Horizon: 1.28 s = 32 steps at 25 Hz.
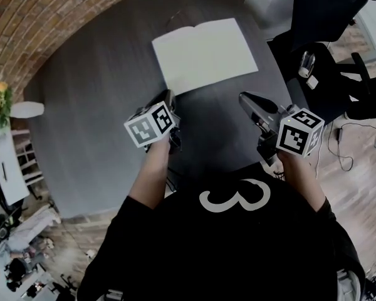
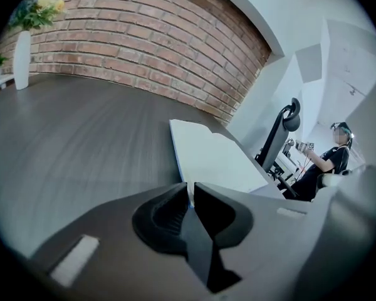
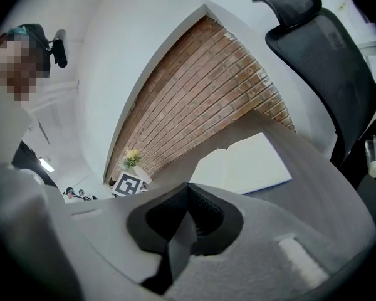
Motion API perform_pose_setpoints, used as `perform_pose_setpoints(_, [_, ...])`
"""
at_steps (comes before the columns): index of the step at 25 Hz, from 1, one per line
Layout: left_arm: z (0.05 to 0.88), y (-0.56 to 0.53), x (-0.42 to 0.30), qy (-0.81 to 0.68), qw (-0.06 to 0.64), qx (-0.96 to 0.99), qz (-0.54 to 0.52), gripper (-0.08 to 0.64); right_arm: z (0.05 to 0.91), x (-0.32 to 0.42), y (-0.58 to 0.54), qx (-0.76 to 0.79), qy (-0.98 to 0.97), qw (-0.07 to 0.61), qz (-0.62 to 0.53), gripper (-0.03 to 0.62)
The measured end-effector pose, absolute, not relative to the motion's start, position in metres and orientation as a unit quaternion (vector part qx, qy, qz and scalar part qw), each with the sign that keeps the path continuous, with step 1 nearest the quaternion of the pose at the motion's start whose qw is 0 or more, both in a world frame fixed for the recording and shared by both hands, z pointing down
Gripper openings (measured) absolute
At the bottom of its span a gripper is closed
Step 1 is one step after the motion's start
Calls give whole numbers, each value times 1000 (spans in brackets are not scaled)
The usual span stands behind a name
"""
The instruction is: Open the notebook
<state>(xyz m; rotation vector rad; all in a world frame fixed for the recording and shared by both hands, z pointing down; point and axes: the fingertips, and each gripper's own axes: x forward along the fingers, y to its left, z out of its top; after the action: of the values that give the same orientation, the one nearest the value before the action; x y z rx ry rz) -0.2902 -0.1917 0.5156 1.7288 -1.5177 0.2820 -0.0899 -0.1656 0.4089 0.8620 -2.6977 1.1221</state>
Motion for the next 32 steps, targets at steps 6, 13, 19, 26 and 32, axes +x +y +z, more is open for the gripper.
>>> perform_pose_setpoints(6, [523, -192, -289, -600, 385, 688, 134, 67, 434, -89, -152, 286, -873, 54, 391, 2])
perform_pose_setpoints(13, [502, -165, -282, -606, 397, 680, 108, 135, 416, -82, -153, 253, -890, 57, 374, 2])
perform_pose_setpoints(19, [431, -138, -233, -583, 348, 732, 60, 94, 380, -76, -151, 207, -918, 56, 334, 2])
perform_pose_setpoints(26, [360, -91, -163, -559, 307, 770, 22, 61, 324, -45, -108, 154, -951, 59, 261, 2])
perform_pose_setpoints(32, [322, -56, -109, -523, 272, 807, 20, 4, 301, -30, -72, 124, -969, 62, 204, 2])
